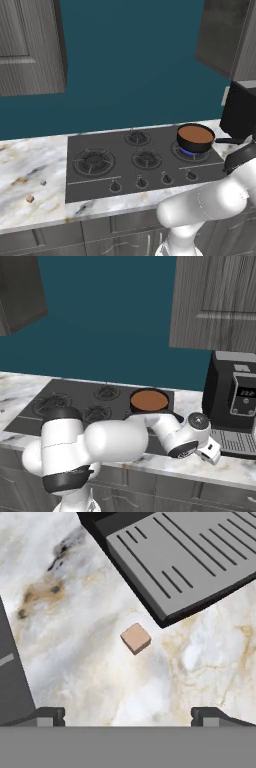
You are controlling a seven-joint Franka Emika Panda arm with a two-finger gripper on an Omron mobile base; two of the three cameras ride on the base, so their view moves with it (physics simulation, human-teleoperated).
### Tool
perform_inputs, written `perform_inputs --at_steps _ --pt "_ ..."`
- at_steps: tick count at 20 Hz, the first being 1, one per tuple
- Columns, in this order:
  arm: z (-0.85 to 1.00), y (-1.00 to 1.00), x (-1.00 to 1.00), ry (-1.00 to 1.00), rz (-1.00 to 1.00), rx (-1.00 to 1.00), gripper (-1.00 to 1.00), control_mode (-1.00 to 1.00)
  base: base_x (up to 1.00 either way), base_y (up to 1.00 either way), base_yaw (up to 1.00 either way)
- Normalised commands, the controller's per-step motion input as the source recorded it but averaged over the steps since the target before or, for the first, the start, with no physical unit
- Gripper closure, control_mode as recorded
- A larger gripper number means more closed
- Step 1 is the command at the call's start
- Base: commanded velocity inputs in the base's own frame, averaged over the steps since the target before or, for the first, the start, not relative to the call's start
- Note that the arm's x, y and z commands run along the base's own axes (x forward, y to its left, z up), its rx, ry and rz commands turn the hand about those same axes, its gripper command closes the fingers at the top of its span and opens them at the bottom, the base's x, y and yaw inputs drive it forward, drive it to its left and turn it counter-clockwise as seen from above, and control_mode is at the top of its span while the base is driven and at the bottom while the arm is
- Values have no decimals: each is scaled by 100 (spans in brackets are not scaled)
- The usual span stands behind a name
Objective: Pick up the sugar cube(s) and place them in the saucepan with hot chocolate.
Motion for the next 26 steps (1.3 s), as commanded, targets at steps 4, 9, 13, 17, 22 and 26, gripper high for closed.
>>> perform_inputs --at_steps 4,9,13,17,22,26 --pt "-4 -3 13 0 2 0 -100 -100 0 0 0" --pt "-1 0 20 0 0 0 -100 -100 0 0 0" --pt "-10 -1 14 4 0 0 -100 -100 0 0 0" --pt "-7 -9 2 9 -1 0 -100 -100 0 0 0" --pt "-2 -2 5 10 -8 0 -100 -100 0 0 0" --pt "-6 0 0 0 -7 1 -100 -100 0 0 0"
